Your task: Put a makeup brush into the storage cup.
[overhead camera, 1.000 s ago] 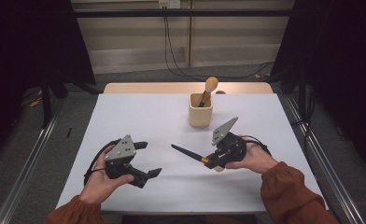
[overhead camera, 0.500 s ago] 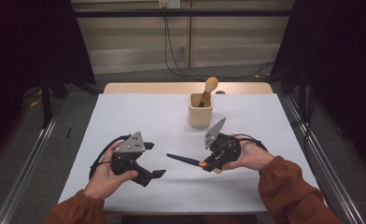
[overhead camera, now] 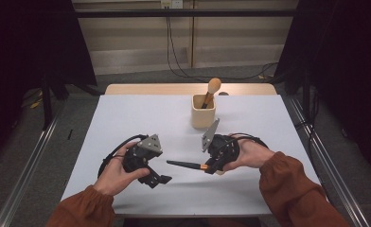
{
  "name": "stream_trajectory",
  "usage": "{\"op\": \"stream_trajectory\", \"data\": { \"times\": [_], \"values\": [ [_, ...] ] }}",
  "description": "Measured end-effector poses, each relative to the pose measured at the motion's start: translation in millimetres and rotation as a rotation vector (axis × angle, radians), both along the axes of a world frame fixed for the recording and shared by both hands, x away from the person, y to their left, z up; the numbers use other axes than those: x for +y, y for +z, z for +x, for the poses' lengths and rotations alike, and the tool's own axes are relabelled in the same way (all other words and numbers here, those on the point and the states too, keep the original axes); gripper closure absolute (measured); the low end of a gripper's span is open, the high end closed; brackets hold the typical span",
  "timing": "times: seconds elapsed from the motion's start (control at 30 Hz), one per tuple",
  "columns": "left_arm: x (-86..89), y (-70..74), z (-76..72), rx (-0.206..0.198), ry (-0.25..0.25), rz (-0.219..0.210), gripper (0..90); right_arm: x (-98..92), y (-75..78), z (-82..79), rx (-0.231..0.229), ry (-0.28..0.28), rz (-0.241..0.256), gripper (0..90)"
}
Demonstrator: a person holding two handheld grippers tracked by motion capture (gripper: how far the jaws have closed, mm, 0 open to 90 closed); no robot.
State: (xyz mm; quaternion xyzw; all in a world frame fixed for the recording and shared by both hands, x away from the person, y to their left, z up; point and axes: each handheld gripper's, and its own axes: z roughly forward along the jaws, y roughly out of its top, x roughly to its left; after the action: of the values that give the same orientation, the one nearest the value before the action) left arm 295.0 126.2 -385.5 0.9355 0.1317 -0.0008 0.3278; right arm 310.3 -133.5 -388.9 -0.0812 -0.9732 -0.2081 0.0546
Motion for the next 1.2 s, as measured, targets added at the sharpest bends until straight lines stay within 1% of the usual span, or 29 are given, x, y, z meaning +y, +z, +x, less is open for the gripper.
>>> {"op": "stream_trajectory", "data": {
  "times": [0.03,0.07,0.13,0.2,0.23,0.3,0.33,0.37,0.4,0.43,0.47,0.5,0.53,0.57,0.6,0.7,0.73,0.8,0.87,0.97,1.0,1.03,1.13,1.2],
  "values": [
    [-1.0,-0.2,0.9,0.004,0.003,0.008,6.8,0.8,0.8,-0.1,0.004,0.002,-0.008,74.9],
    [-2.1,-0.3,2.0,0.017,-0.005,0.018,6.8,1.7,1.7,-0.1,0.003,0.005,-0.024,74.9],
    [-4.8,-0.3,2.7,0.013,-0.009,0.036,6.9,3.6,2.9,0.6,-0.001,0.017,-0.039,74.9],
    [-7.6,-0.1,4.1,0.025,-0.023,0.048,6.9,6.1,3.3,1.6,0.003,0.032,-0.044,74.9],
    [-9.2,-0.1,4.5,0.019,-0.030,0.052,6.9,7.4,3.7,1.8,0.005,0.035,-0.053,74.9],
    [-12.4,-0.7,5.8,0.036,-0.036,0.066,6.5,10.7,2.4,2.4,0.010,0.044,-0.063,74.9],
    [-13.6,-1.1,6.2,0.037,-0.045,0.070,6.4,12.8,1.0,2.3,0.013,0.047,-0.073,74.9],
    [-15.1,-1.6,6.3,0.038,-0.052,0.079,6.5,13.9,0.0,2.9,0.012,0.059,-0.075,74.9],
    [-16.7,-2.6,6.0,0.045,-0.054,0.085,6.7,15.4,-1.3,2.6,0.018,0.059,-0.078,74.9],
    [-18.3,-3.5,5.8,0.040,-0.059,0.092,6.6,16.5,-2.4,2.6,0.024,0.062,-0.089,74.9],
    [-19.5,-3.9,6.0,0.043,-0.065,0.094,6.6,17.4,-4.4,3.2,0.019,0.071,-0.086,74.9],
    [-20.7,-4.7,6.0,0.042,-0.063,0.093,6.5,18.4,-5.6,3.9,0.010,0.074,-0.086,74.8],
    [-21.2,-4.9,6.1,0.044,-0.067,0.093,6.0,19.2,-6.3,3.6,0.024,0.071,-0.096,74.9],
    [-21.8,-5.3,6.0,0.038,-0.072,0.093,6.0,19.8,-6.9,4.5,0.020,0.079,-0.094,74.9],
    [-22.1,-5.1,6.0,0.038,-0.083,0.093,6.0,20.5,-7.5,4.3,0.023,0.074,-0.089,74.9],
    [-22.5,-4.0,5.6,0.023,-0.094,0.088,5.4,22.0,-7.8,3.9,0.031,0.071,-0.101,74.9],
    [-22.7,-3.7,5.5,0.016,-0.095,0.084,4.9,22.4,-8.7,4.1,0.030,0.070,-0.097,74.9],
    [-23.0,-3.2,5.6,0.033,-0.107,0.072,5.0,22.9,-10.1,5.1,0.034,0.075,-0.092,74.9],
    [-24.2,-3.7,5.1,0.030,-0.112,0.073,4.9,23.9,-10.5,5.3,0.037,0.070,-0.098,74.9],
    [-25.8,-5.6,4.8,0.015,-0.114,0.076,4.5,26.0,-12.3,4.8,0.042,0.087,-0.089,74.8],
    [-26.4,-6.5,5.0,0.018,-0.118,0.077,4.5,26.9,-13.1,5.0,0.038,0.093,-0.084,74.8],
    [-27.2,-7.5,5.2,0.017,-0.121,0.080,5.0,28.0,-13.2,4.1,0.043,0.091,-0.093,74.9],
    [-30.5,-10.5,5.4,0.007,-0.123,0.085,6.0,30.6,-14.6,3.9,0.039,0.101,-0.088,74.9],
    [-32.4,-11.8,6.5,0.016,-0.135,0.079,8.7,32.1,-14.6,3.7,0.041,0.101,-0.083,74.9]
  ]
}}
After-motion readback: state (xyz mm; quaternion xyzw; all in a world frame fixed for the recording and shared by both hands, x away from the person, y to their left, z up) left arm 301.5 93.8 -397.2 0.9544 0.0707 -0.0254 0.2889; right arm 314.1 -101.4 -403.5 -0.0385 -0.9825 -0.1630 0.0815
